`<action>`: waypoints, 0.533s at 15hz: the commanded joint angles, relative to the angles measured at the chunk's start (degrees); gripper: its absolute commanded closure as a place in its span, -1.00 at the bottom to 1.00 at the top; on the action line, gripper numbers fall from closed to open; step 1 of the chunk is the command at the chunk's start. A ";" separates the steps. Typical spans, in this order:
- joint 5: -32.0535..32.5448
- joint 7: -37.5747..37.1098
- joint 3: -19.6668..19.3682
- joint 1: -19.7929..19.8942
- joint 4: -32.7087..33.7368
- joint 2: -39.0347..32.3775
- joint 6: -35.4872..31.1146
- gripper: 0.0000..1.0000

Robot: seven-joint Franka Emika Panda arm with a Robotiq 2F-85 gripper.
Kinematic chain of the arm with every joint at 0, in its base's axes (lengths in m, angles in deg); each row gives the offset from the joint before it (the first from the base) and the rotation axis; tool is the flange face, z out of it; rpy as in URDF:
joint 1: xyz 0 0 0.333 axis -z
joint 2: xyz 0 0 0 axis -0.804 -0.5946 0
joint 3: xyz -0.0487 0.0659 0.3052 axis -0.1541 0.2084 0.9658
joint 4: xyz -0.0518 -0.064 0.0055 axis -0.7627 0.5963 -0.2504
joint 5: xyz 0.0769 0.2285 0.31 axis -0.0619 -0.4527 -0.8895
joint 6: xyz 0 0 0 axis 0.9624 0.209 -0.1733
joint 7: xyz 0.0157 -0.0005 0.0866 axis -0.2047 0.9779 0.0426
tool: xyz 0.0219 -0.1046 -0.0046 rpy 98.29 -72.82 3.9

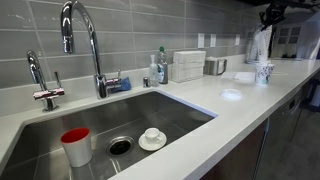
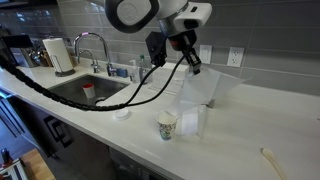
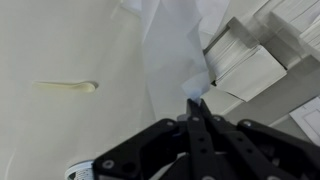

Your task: Fold the white serviette diagonally in half, lift the white serviette and pour out the beans into the paper cup, put the white serviette back on the kitchen counter

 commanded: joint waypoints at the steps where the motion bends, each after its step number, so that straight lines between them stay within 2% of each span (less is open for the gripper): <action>1: 2.59 -1.13 0.41 -0.23 -3.46 1.93 -3.43 1.00; 4: 3.01 -0.76 1.05 -0.74 -7.20 4.63 -5.29 1.00; 5: 1.66 0.00 0.74 -0.21 -2.55 1.29 -3.04 0.98; 8: 1.94 -0.03 1.07 -0.52 -4.58 2.92 -3.78 0.98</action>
